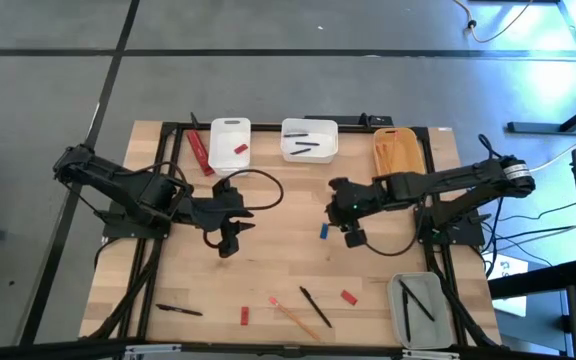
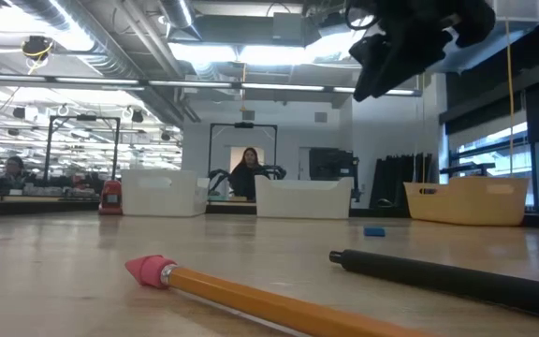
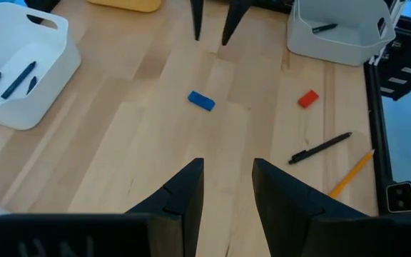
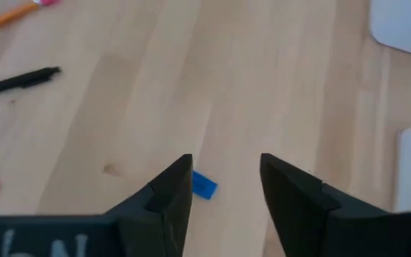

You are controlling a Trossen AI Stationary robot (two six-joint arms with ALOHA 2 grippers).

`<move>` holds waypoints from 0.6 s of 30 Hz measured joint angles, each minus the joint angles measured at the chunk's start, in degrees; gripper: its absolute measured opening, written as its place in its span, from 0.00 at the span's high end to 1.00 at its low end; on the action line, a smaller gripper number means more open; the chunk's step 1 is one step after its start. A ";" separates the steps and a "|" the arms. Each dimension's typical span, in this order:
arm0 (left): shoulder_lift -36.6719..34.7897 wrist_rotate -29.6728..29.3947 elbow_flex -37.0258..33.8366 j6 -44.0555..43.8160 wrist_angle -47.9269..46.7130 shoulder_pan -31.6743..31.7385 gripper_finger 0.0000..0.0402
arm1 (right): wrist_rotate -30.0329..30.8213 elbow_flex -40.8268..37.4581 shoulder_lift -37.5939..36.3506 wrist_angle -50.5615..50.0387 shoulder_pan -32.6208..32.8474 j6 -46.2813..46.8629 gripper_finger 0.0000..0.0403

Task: Sort crayons/erasers/pens/pencils in bins
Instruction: Put the blue eraser into the left white bin

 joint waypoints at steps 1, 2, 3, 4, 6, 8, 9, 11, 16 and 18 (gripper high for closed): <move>0.00 0.01 -0.01 0.00 -0.02 0.00 0.72 | 0.98 0.00 0.05 0.04 0.00 -0.01 0.56; 0.00 0.01 -0.01 0.00 -0.02 0.00 0.72 | 2.60 0.00 0.06 0.09 0.00 0.06 0.55; 0.00 0.01 -0.01 0.00 -0.02 0.00 0.72 | 4.46 0.00 0.06 0.19 0.00 0.16 0.53; 0.00 0.01 0.01 0.00 -0.02 0.02 0.72 | 5.43 0.00 0.06 0.21 0.00 -0.20 0.51; 0.00 0.01 0.00 -0.03 -0.02 0.04 0.72 | 5.36 0.00 0.06 0.04 -0.07 -2.48 0.48; 0.00 0.01 0.01 -0.39 -0.22 0.04 0.72 | 2.96 0.00 0.06 0.04 -0.01 -4.96 0.46; 0.00 0.03 -0.01 -0.99 -0.65 0.02 0.72 | 1.42 0.00 0.06 0.04 0.00 -6.16 0.46; 0.00 0.07 -0.11 -2.79 -1.74 -0.19 0.72 | -1.62 0.00 0.06 0.01 0.02 -7.55 0.46; -0.02 0.15 -1.61 -6.18 -3.25 -1.53 0.72 | -3.70 0.00 0.09 -0.50 -0.05 -12.60 0.49; -0.02 0.14 -2.27 -6.79 -3.08 -1.97 0.72 | -3.84 0.00 0.85 -0.53 -0.27 -15.04 0.50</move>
